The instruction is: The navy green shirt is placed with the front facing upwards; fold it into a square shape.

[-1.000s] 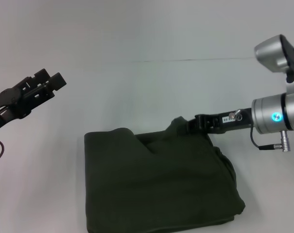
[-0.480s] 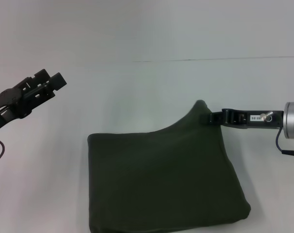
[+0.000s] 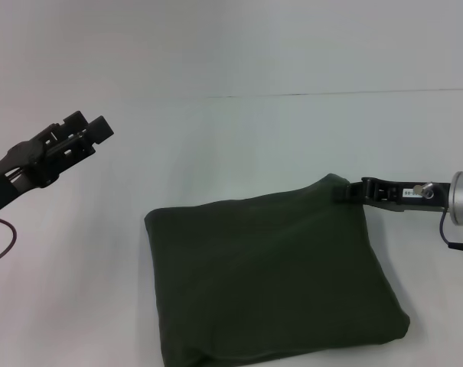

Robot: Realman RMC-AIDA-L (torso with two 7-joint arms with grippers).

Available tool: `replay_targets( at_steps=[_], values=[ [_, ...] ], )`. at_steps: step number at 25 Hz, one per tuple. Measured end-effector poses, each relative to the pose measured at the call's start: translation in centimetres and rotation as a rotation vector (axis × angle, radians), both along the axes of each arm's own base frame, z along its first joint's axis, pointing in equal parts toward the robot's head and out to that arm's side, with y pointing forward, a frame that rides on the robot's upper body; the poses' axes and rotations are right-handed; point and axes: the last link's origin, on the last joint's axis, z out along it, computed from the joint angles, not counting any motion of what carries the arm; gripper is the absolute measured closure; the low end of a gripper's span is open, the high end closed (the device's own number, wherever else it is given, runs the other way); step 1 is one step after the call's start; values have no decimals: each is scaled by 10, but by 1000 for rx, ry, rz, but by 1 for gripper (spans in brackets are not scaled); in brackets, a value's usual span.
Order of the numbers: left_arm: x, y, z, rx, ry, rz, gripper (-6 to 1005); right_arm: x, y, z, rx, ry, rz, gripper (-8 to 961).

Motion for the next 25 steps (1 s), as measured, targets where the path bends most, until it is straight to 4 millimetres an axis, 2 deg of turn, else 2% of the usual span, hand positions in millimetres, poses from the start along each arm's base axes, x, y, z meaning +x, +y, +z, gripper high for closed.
replay_targets(
  at_steps=[7, 11, 15, 20, 25],
  values=[
    [1, -1, -2, -6, -9, -3, 78, -4, -6, 7, -28, 34, 71, 816],
    [2, -3, -4, -17, -18, -6, 78, -2, -9, 24, -36, 67, 87, 655],
    [3, -5, -6, -32, -34, -13, 78, 7, -21, 45, -34, 82, 138, 512],
    [5, -9, -6, -79, -67, -19, 77, 19, -40, 69, 86, 96, 268, 356],
    [6, -14, -8, -179, -78, -17, 78, 18, -68, 69, 78, 90, 490, 140]
  ],
)
